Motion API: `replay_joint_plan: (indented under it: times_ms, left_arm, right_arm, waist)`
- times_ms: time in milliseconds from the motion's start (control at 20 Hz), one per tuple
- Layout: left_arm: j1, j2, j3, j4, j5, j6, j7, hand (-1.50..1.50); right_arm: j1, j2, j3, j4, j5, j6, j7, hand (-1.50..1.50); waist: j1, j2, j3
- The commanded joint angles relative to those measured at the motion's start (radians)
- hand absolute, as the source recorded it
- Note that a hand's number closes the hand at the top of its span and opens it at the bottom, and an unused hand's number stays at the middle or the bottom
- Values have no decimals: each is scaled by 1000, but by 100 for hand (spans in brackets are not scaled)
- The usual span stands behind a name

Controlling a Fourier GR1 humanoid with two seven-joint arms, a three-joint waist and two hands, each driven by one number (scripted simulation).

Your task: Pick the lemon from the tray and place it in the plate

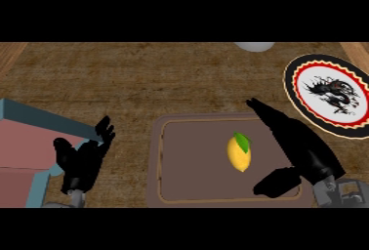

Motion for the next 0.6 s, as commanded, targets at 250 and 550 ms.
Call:
replay_joint_plan:
  times_ms: [250, 550]
  left_arm:
    - [17, -3, 26, 53, -14, -59, 15, 0]
    - [3, -36, 22, 70, -46, -60, 7, 0]
  right_arm:
    - [19, 113, 61, 38, 182, -2, 37, -150]
    - [-12, 149, 42, 177, 273, -4, -23, -150]
  waist:
    - [-3, 7, -8]
    - [-2, 9, -8]
